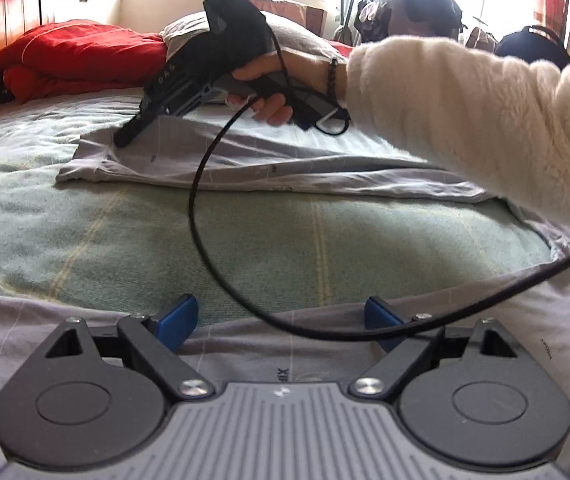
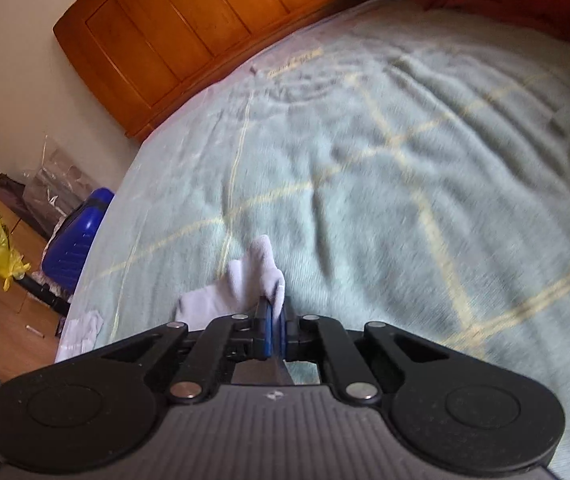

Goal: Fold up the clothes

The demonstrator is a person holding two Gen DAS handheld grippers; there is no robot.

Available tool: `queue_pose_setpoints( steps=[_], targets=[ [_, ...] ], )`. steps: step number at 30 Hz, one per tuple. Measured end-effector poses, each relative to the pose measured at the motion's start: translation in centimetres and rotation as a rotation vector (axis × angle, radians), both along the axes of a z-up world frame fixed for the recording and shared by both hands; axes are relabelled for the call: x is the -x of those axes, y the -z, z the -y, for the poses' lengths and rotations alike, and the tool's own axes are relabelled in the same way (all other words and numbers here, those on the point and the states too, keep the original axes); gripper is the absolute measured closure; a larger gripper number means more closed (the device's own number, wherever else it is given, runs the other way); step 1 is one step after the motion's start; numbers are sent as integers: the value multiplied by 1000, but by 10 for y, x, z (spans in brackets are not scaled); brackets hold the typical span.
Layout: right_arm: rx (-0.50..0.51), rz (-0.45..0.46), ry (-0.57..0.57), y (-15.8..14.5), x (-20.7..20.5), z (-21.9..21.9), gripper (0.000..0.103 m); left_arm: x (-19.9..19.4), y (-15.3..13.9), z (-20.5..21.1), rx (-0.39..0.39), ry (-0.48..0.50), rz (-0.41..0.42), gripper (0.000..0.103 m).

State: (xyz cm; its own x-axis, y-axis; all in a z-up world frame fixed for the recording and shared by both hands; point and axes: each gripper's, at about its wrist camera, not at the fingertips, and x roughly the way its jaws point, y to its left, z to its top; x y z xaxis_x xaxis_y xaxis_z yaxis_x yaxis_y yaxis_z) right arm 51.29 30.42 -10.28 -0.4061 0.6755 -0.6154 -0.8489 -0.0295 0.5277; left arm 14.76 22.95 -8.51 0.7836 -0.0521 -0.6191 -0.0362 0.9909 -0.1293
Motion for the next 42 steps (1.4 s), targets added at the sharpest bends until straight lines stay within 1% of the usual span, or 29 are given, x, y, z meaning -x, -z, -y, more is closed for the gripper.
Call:
queue_pose_setpoints(
  steps=[3,9,14,17,19,21,23,24,25,26,27,30,32,35,39,42],
  targets=[
    [-25,14,19,-10,-3,4,97,-1,1,2,-8,-2,-1,13],
    [-46,57,96,-18,-16,7,97,5,-2,-8,56,-11,16,13],
    [-68,97,163,-24,-27,8,97,5,2,-3,29,-8,12,13],
    [-64,123,217,-20,-34,7,97,4,2,-2,27,-9,11,13],
    [-47,150,247,-13,-36,5,97,4,2,-2,34,-10,14,13],
    [-28,157,273,-5,-39,5,97,4,2,-3,40,-10,16,13],
    [-17,152,290,0,-43,6,92,4,2,-3,43,-10,16,13],
    [-12,150,297,0,-44,7,91,4,2,-3,44,-10,16,13],
    [-8,148,305,0,-46,8,82,4,2,-4,44,-10,16,13],
    [-3,147,312,-1,-47,10,72,4,2,-4,44,-10,15,13],
    [1,145,319,-1,-48,11,70,4,2,-4,45,-10,15,13],
    [21,168,300,-13,-47,25,69,2,0,-3,38,-11,7,13],
    [55,206,289,-21,-47,41,68,1,-3,-1,26,-9,-1,13],
    [99,240,297,-31,-51,81,68,1,-14,4,22,-10,1,13],
    [135,246,346,-41,-60,154,67,2,-29,18,11,30,27,13],
    [163,256,411,-46,-64,215,67,-6,-30,35,-8,64,2,13]
  ],
)
